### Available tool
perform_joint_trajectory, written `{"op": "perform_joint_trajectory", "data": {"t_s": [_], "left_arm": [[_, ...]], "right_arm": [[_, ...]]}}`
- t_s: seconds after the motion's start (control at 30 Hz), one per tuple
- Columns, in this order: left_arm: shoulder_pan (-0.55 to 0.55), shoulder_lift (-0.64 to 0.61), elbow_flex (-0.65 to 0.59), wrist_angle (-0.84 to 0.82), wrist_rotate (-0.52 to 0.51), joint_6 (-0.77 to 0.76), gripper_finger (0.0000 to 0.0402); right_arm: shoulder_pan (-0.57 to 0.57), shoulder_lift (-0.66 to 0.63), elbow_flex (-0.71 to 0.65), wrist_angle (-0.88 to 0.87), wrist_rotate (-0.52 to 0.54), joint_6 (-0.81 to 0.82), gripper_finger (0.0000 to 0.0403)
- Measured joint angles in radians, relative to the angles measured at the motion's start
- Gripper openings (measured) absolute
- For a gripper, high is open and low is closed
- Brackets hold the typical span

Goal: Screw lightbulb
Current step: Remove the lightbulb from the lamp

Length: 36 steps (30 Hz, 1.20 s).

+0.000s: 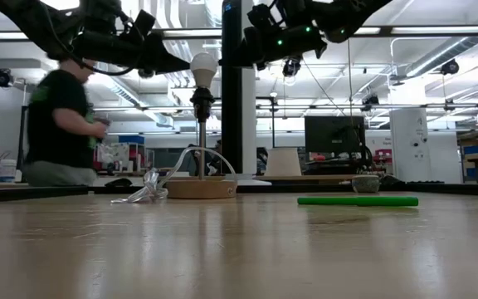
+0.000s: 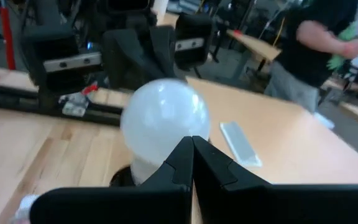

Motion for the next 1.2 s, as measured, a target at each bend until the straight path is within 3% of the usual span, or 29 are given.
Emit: {"op": "perform_joint_trajectory", "data": {"t_s": [0.23,0.43,0.8,1.0,1.2], "left_arm": [[0.0,-0.001,0.0,-0.019,-0.04,0.004,0.0],[0.0,0.003,0.0,-0.017,-0.042,0.007,0.0],[0.002,0.003,0.0,-0.036,0.022,0.009,0.0],[-0.001,-0.002,0.0,-0.054,0.126,0.025,0.0],[0.0,-0.014,0.0,-0.055,0.118,0.031,0.0]], "right_arm": [[0.008,-0.061,0.002,-0.091,-0.024,-0.013,0.0],[0.021,-0.018,0.0,-0.085,-0.103,-0.015,0.0],[0.016,0.031,0.0,-0.048,-0.055,0.02,0.0],[0.011,0.031,0.001,-0.057,-0.018,0.024,0.0],[0.014,0.014,0.003,-0.092,-0.009,0.008,0.0]]}}
